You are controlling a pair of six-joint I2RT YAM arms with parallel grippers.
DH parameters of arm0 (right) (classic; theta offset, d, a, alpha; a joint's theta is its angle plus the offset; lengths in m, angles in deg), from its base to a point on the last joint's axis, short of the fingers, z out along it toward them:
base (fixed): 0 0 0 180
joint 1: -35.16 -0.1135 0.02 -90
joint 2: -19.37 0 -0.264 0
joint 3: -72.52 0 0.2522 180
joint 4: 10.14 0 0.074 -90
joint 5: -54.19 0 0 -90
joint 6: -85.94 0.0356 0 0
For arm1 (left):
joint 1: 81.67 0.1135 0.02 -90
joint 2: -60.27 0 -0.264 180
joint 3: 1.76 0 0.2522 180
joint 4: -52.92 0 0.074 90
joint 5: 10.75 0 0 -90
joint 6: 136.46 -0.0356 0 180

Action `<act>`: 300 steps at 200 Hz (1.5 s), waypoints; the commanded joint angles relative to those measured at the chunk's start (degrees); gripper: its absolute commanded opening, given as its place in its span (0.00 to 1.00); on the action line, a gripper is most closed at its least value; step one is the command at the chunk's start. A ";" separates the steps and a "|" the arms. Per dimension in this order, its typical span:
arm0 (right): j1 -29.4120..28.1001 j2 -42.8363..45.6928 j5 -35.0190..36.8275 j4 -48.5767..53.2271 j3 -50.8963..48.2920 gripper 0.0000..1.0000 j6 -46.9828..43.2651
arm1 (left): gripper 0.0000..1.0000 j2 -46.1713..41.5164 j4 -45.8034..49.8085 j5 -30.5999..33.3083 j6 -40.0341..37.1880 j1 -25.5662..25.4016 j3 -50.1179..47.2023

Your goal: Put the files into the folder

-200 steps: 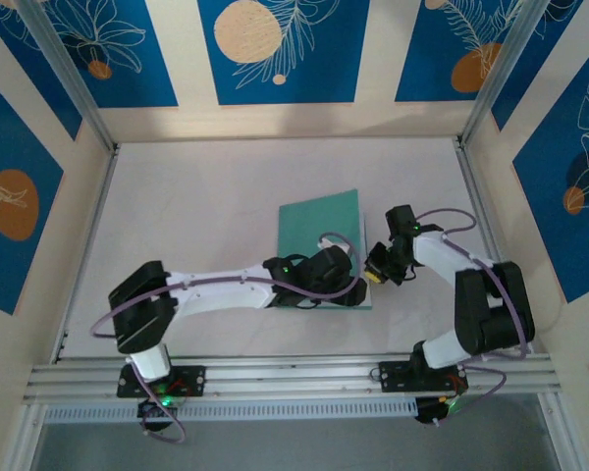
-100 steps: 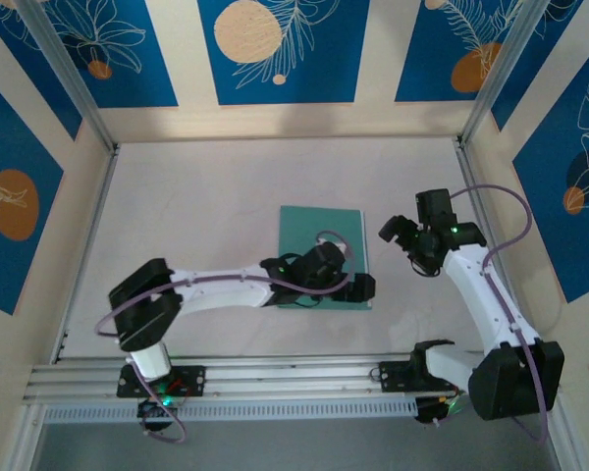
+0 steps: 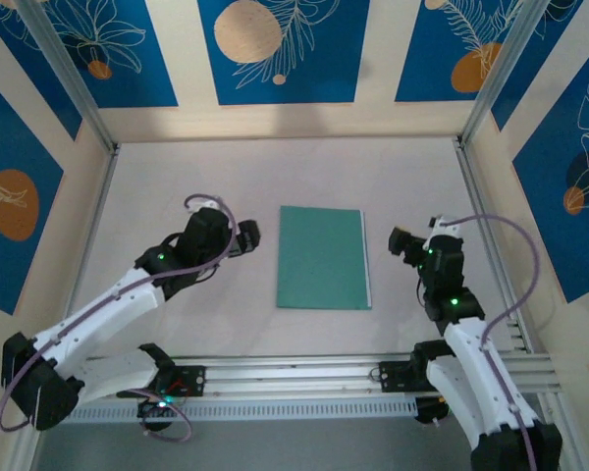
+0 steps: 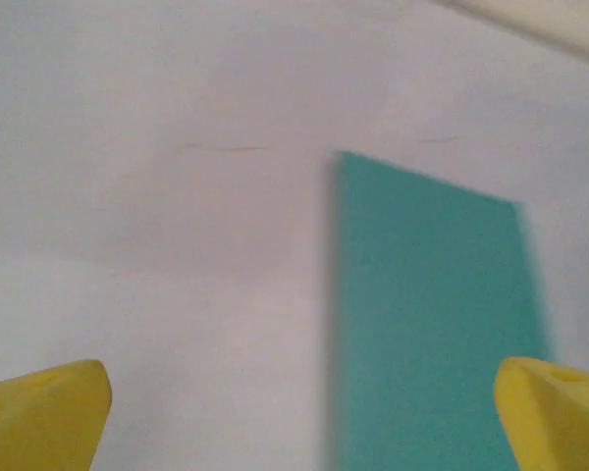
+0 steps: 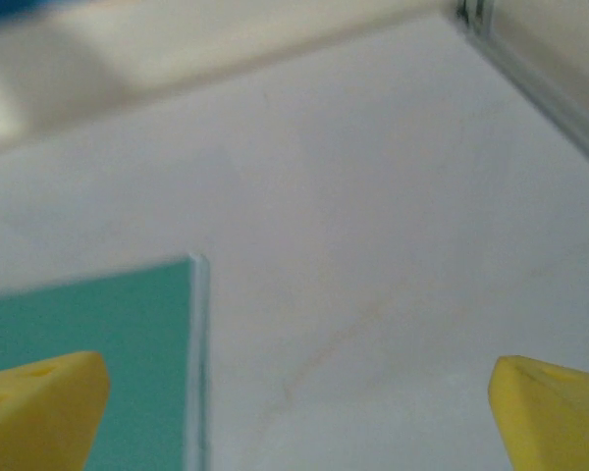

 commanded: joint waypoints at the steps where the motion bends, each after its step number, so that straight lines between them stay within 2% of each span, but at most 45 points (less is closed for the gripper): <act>1: 3.51 -2.75 -5.67 -17.17 -4.35 0.99 -5.02 | 1.00 -4.57 7.23 10.82 -7.35 1.79 -3.54; 18: 4.33 -7.19 -7.01 -24.68 -7.38 0.99 -6.60 | 1.00 -7.71 9.55 12.78 -7.14 4.00 -5.19; 38: 6.11 -14.57 -12.52 -37.26 -9.83 0.99 -6.12 | 1.00 -9.05 11.00 13.04 -7.39 6.34 -6.69; 72: 4.58 -29.16 -12.68 -48.23 -7.17 0.99 -7.98 | 1.00 -9.12 11.12 15.45 -8.68 8.01 -8.12; 118: 4.58 -41.38 -14.97 -59.51 -5.25 0.99 -10.67 | 1.00 -9.58 7.56 17.83 -13.36 9.64 -9.54; 140: 4.14 -48.31 -16.54 -70.30 -7.05 0.99 -11.73 | 1.00 -9.86 7.28 19.23 -14.63 10.30 -9.75; 148: 3.92 -48.16 -16.91 -69.34 -6.50 0.99 -12.15 | 1.00 -10.12 6.43 19.26 -15.29 10.54 -10.10; 158: 3.96 -46.29 -17.44 -62.70 -4.87 0.99 -12.48 | 1.00 -10.27 4.65 19.26 -17.17 10.87 -11.15; 169: 3.92 -47.66 -17.18 -62.69 -3.53 0.99 -12.58 | 1.00 -10.22 1.33 19.27 -19.78 11.35 -12.63; 178: 3.88 -47.40 -16.17 -57.98 -1.46 0.99 -12.27 | 1.00 -9.84 -3.00 18.98 -23.43 11.78 -14.71; 192: 3.77 -48.05 -13.32 -51.13 2.66 0.99 -11.23 | 1.00 -8.90 -12.85 17.86 -28.88 12.81 -18.65; 212: 3.13 -48.00 -12.85 -51.40 2.46 0.99 -11.68 | 1.00 -6.82 -27.42 12.95 -33.48 16.36 -22.85; 223: 3.25 -48.16 -12.97 -52.12 2.26 0.99 -11.65 | 1.00 -3.67 -33.92 11.90 -36.83 18.25 -23.50; 244: 3.30 -48.07 -13.11 -51.76 2.33 0.99 -11.69 | 1.00 7.96 -44.42 11.61 -45.72 19.31 -23.30; 267: 3.28 -48.03 -13.14 -51.90 2.33 0.99 -11.69 | 1.00 15.94 -54.49 9.00 -45.26 22.35 -25.15; 286: 3.36 -48.07 -13.15 -51.82 2.31 0.99 -11.69 | 1.00 17.37 -60.61 7.08 -46.32 24.64 -26.17; 300: 3.35 -48.07 -13.12 -51.89 2.26 0.99 -11.68 | 1.00 18.38 -66.81 3.03 -45.98 27.00 -27.68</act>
